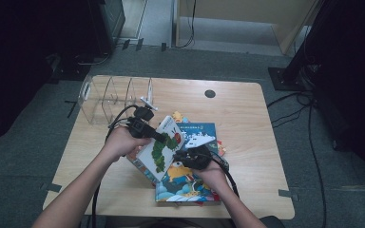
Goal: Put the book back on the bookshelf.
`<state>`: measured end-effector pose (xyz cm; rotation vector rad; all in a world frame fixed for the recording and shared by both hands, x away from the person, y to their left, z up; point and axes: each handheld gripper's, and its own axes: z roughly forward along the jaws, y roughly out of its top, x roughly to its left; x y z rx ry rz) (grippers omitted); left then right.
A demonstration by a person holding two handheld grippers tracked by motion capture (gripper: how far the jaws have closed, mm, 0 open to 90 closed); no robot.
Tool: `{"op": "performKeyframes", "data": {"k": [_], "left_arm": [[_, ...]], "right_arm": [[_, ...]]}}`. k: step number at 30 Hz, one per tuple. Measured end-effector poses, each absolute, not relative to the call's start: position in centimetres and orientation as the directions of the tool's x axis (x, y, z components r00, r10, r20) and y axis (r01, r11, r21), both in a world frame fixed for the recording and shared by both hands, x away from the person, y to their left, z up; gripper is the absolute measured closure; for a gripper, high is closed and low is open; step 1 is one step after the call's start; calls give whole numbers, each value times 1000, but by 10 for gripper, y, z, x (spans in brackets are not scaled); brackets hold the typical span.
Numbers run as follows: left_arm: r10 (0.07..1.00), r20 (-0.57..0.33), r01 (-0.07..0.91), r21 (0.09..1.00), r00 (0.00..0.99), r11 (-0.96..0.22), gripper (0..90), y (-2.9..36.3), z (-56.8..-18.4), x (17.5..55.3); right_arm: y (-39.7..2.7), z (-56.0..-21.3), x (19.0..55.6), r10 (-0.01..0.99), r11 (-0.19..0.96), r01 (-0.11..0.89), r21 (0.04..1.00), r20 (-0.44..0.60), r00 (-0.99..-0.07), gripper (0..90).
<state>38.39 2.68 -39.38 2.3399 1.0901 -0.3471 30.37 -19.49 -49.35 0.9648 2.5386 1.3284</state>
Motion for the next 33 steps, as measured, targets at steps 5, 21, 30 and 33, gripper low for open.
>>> {"op": "performKeyframes", "data": {"k": [5,21,30,33], "left_arm": [[625,-409,747,338,665,-573,778,24,-386,386],[581,-341,669,269,739,-693,779,6,-392,382],[593,-343,684,316,729,-658,781,24,-367,388],[605,-326,687,325,727,-650,781,31,-361,390]], "right_arm": [[-192,-494,304,574,434,460,775,156,-804,704],[-191,-494,302,568,447,455,770,149,-809,711],[-186,-494,294,558,511,378,772,36,-829,537],[-185,-494,293,559,517,372,771,25,-829,530]]}}
